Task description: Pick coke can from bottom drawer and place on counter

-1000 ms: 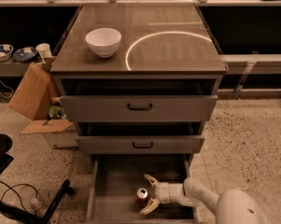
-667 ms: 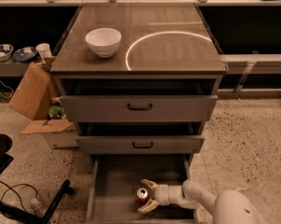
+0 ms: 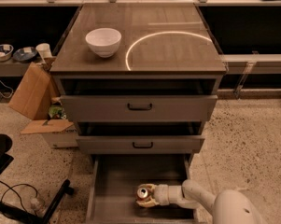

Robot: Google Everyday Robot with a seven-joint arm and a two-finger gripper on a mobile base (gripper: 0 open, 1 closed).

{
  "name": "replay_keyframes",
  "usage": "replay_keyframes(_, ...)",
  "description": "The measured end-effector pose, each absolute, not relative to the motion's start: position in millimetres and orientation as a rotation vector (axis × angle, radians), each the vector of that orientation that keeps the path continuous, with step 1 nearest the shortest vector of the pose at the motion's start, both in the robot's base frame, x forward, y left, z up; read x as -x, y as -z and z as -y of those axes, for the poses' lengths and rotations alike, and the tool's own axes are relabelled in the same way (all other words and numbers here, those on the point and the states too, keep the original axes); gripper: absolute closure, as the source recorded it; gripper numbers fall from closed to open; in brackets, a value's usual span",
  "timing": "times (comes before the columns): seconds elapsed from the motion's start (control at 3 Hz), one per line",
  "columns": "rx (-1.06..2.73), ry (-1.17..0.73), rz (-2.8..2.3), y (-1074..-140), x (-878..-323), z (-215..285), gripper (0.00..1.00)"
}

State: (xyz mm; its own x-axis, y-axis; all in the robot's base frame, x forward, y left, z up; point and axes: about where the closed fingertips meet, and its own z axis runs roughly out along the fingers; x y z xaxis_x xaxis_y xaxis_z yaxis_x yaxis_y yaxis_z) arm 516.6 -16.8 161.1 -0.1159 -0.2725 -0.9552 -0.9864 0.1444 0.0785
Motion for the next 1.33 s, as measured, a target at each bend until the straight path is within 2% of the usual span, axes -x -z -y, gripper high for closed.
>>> replay_keyframes(0.33,1.263,-1.033,-1.550,-161.1,-516.5,16.8,0.87)
replay_keyframes(0.67,1.271,-1.074,-1.547,-190.0,-506.4,21.5,1.00)
replay_keyframes(1.33,1.373,-1.175,-1.652,-304.9,-461.8,65.1,1.00)
